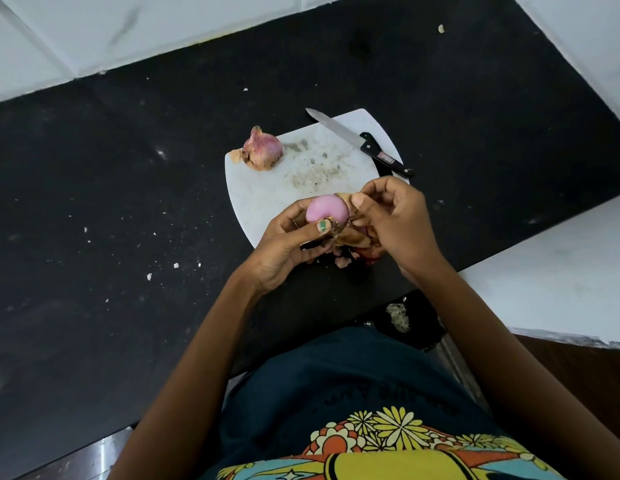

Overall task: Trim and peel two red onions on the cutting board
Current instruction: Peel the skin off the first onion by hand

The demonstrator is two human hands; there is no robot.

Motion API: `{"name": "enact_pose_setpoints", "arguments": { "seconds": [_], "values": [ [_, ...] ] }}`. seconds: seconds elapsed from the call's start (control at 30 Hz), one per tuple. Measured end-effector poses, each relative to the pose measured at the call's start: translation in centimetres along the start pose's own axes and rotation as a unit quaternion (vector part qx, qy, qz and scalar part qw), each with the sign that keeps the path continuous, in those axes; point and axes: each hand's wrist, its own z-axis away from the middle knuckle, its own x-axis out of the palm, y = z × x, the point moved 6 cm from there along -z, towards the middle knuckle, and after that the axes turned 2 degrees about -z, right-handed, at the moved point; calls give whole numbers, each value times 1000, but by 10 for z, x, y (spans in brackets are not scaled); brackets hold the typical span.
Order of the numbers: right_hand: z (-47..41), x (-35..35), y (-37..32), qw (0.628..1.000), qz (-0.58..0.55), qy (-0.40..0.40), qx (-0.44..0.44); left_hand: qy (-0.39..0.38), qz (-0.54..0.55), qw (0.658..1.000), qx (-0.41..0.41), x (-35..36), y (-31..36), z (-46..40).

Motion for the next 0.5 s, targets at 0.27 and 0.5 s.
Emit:
{"name": "enact_pose_setpoints", "arguments": {
  "seconds": [0.27, 0.5],
  "values": [
    [-2, -1, 21, 982, -148, 55, 99, -51, 69, 996, -7, 7, -1, 1],
    [-9, -20, 33, 984, -104, 113, 91, -81, 136, 987, -7, 7, 2, 5]
  ]
}}
